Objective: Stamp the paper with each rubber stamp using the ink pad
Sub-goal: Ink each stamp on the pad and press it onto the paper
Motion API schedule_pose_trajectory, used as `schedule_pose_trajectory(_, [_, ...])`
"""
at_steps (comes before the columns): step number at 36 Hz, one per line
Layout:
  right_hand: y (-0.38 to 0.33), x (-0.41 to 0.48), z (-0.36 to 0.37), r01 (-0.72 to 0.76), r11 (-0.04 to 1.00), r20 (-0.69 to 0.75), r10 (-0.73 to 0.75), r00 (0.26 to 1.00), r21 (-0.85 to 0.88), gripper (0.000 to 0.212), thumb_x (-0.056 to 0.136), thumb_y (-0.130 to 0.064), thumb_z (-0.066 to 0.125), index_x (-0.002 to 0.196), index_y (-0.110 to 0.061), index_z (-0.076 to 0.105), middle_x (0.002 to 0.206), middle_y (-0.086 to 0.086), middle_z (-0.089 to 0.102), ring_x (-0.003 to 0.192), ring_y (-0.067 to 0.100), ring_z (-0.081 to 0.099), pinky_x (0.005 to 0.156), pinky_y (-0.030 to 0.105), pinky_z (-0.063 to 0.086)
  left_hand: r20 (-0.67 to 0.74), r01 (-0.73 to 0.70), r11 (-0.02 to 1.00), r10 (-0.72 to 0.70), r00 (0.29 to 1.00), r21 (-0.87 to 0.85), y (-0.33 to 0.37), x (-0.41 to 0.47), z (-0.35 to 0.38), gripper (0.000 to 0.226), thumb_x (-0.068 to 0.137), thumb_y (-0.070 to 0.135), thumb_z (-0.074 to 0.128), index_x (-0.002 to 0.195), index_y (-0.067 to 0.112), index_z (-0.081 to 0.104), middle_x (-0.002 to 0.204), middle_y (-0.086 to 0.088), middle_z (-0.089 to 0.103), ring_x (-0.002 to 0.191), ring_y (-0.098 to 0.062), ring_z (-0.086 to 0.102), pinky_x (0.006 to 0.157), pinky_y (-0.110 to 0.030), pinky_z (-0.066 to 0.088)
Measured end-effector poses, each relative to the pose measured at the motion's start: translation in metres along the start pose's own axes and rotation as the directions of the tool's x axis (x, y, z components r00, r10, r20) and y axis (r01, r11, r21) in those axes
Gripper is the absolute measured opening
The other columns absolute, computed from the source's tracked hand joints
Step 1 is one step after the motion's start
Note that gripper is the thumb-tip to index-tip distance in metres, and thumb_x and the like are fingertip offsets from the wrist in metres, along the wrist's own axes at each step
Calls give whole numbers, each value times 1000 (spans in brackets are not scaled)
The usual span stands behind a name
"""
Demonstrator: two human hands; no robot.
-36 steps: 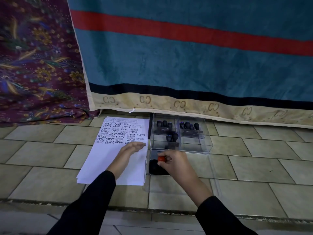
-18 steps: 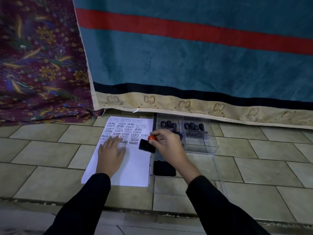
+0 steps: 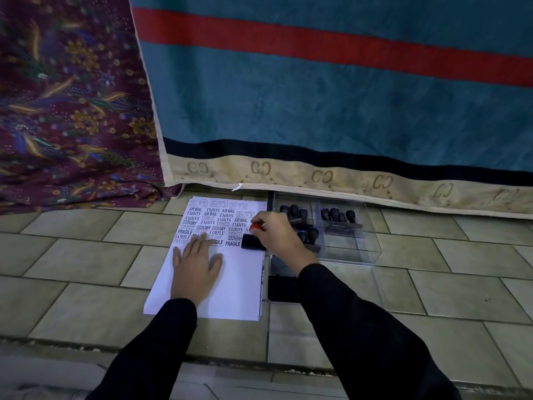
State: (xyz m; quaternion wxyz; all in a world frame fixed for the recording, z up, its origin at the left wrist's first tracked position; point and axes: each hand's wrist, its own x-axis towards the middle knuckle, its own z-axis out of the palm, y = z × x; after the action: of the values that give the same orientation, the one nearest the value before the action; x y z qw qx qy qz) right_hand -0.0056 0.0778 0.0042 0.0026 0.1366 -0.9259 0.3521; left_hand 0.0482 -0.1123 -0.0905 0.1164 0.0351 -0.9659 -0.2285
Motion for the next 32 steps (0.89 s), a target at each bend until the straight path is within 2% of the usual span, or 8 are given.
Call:
schedule_pose_trajectory(8, [-2, 2, 4, 8, 1000, 20, -8, 1000, -22, 24, 87, -12, 62, 111, -5, 64, 113, 15, 65, 101, 25, 61, 91, 35, 51, -8, 3, 999, -3, 1000, -33, 2, -1, 0, 40, 97, 34, 45, 135, 23, 45, 154, 0, 31, 145, -15, 17, 117, -46, -3])
schedule_pose_trajectory(13, [-3, 3, 4, 7, 999, 26, -6, 1000, -54, 24, 88, -12, 61, 110, -5, 64, 112, 15, 64, 104, 26, 59, 93, 39, 51, 4, 7, 1000, -7, 1000, -15, 2, 0, -1, 52, 89, 45, 32, 134, 24, 45, 154, 1, 31, 145, -14, 18, 116, -45, -3])
schedule_pose_trajectory(18, [-5, 4, 7, 5, 997, 35, -2, 999, -72, 13, 85, -6, 62, 96, 0, 67, 101, 17, 67, 96, 27, 62, 87, 40, 53, -4, 8, 1000, -8, 1000, -21, 2, 0, 1, 39, 96, 35, 44, 133, 24, 45, 155, 2, 30, 145, -14, 16, 117, -46, -3])
schedule_pose_trajectory(25, [-8, 13, 5, -16, 998, 46, 19, 999, -66, 8, 80, 0, 65, 88, 2, 66, 98, 18, 66, 92, 28, 63, 83, 41, 54, -10, 12, 1000, -12, 1000, -14, 3, 0, 0, 39, 96, 34, 45, 134, 23, 45, 154, 0, 31, 145, -16, 17, 117, -47, -3])
schedule_pose_trajectory(32, [-6, 18, 4, -18, 997, 95, 26, 995, -78, 10, 77, 1, 69, 85, 1, 65, 100, 15, 65, 91, 24, 62, 80, 36, 55, -10, 10, 1000, -10, 1000, -8, 4, 0, 1, 39, 96, 33, 45, 133, 22, 46, 154, -1, 32, 145, -16, 17, 117, -49, -1])
